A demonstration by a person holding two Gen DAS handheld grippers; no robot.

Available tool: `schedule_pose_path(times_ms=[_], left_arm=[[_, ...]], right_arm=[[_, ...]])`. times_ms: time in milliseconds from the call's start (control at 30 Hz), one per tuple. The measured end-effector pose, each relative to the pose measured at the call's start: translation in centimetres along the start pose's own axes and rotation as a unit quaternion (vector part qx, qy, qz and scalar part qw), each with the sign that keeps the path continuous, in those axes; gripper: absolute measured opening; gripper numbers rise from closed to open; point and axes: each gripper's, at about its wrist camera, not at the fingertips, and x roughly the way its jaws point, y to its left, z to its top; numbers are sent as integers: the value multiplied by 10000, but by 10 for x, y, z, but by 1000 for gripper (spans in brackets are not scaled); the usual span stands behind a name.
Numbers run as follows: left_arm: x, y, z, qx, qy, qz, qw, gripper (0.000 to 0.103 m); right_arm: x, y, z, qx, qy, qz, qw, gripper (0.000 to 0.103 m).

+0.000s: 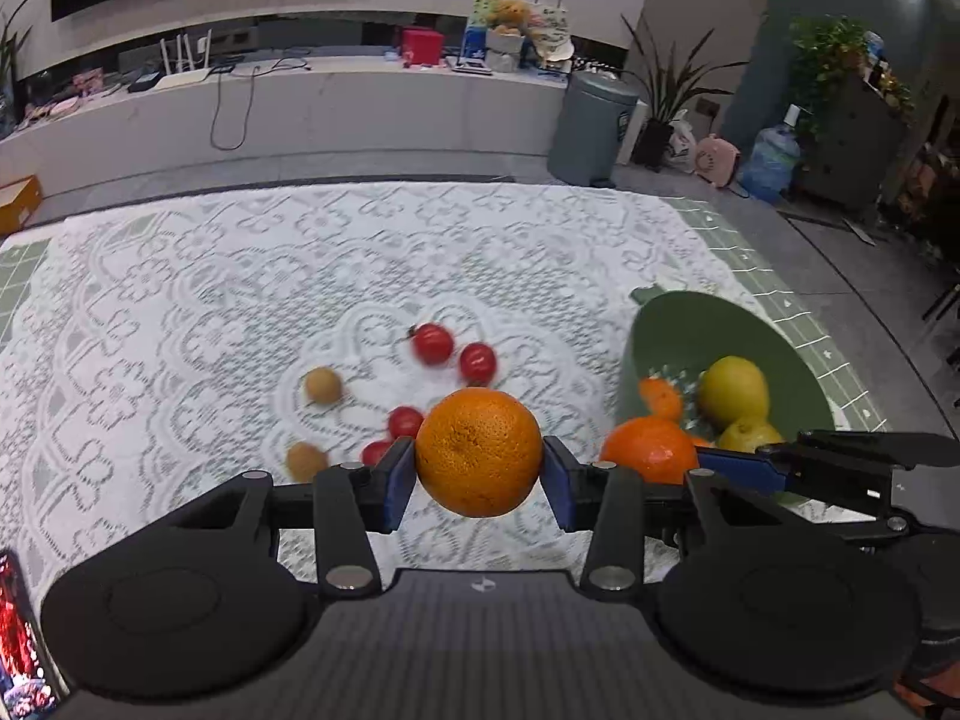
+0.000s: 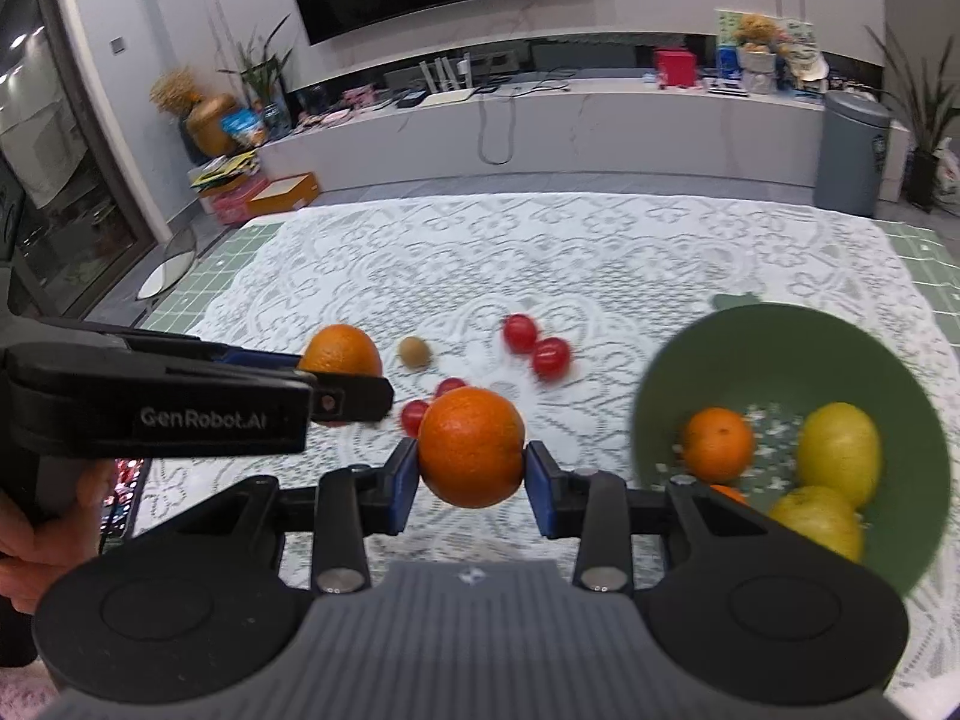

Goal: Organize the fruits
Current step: 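Carry both oranges into the green colander and open both tools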

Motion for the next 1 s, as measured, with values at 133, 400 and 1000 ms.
schedule_pose_path(times_ms=[133, 400, 1000], left_arm=[[3, -17, 8, 210, -21, -101, 9997, 50], [17, -56, 16, 685, 43, -373, 9969, 50], [63, -131, 11, 1965, 571, -1095, 9727, 50]], right_arm=[[-10, -15, -1, 142, -90, -175, 9997, 35], [-31, -52, -3, 332, -247, -825, 9957, 35], [-37, -107, -7, 133, 219, -1738, 9844, 35]])
